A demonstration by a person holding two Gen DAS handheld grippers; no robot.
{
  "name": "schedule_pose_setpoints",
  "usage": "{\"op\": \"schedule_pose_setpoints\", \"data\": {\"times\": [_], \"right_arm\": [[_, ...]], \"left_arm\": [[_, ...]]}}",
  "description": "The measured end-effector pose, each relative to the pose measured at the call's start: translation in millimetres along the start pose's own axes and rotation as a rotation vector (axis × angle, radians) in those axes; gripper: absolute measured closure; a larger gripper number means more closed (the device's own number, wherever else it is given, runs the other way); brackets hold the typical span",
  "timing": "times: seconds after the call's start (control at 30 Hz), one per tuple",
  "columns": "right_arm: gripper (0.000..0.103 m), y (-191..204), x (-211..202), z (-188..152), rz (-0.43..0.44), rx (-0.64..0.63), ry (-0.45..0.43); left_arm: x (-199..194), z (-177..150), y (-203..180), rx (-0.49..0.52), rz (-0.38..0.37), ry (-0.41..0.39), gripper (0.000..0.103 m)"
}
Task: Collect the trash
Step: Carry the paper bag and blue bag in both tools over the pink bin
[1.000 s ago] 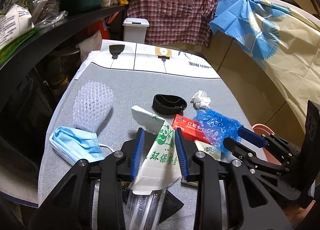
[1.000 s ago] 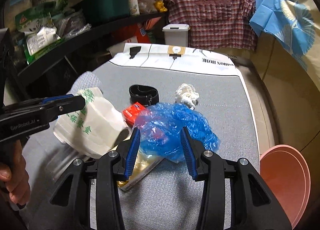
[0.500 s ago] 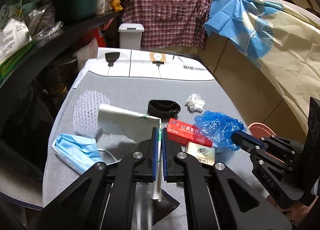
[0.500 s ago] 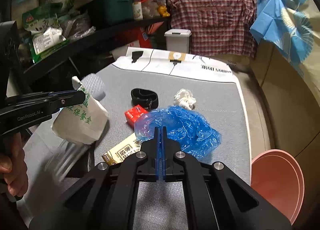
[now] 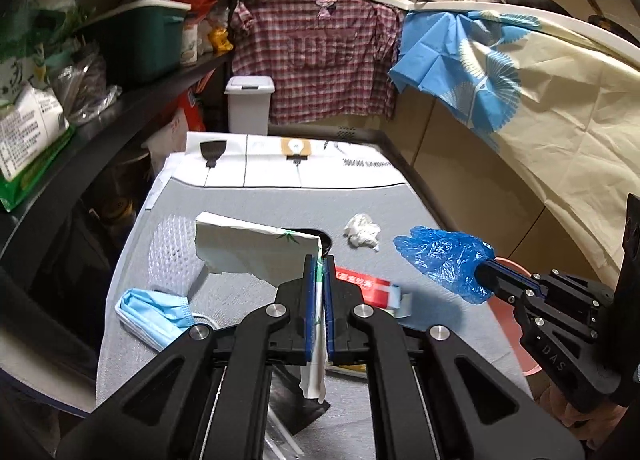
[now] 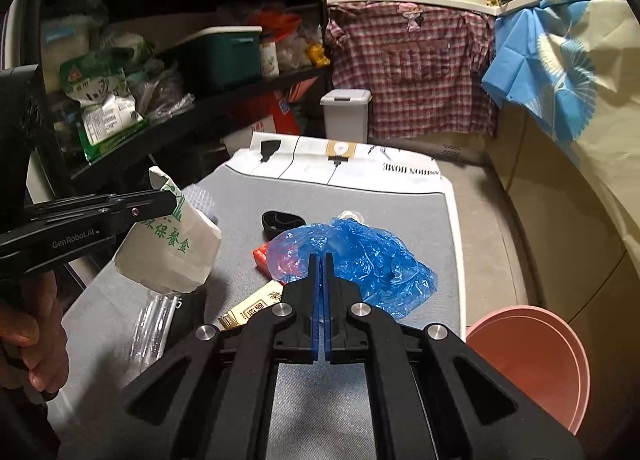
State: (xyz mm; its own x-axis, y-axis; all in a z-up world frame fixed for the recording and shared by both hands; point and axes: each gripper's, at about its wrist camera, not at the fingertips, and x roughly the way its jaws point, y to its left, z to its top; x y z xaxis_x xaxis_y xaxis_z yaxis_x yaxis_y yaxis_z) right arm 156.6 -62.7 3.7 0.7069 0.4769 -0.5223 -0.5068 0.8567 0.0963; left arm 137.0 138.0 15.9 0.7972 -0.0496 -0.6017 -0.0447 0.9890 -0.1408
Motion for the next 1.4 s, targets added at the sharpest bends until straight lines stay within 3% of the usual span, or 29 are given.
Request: {"op": "schedule_pose_setpoints", "data": {"times": [0.73, 1.4], "right_arm": [[0.101, -39.9, -100.2, 33.1, -0.051, 0.017, -0.086], [0.101, -122.4, -116.7, -12.5, -0.195, 0.157, -0.077]], "left_arm": [[-30.2, 8.9, -54.9, 0.046, -0.084, -0.057, 0.099], [-17.0, 4.8, -102.7, 0.101, -0.14, -0.04, 0.099]]}}
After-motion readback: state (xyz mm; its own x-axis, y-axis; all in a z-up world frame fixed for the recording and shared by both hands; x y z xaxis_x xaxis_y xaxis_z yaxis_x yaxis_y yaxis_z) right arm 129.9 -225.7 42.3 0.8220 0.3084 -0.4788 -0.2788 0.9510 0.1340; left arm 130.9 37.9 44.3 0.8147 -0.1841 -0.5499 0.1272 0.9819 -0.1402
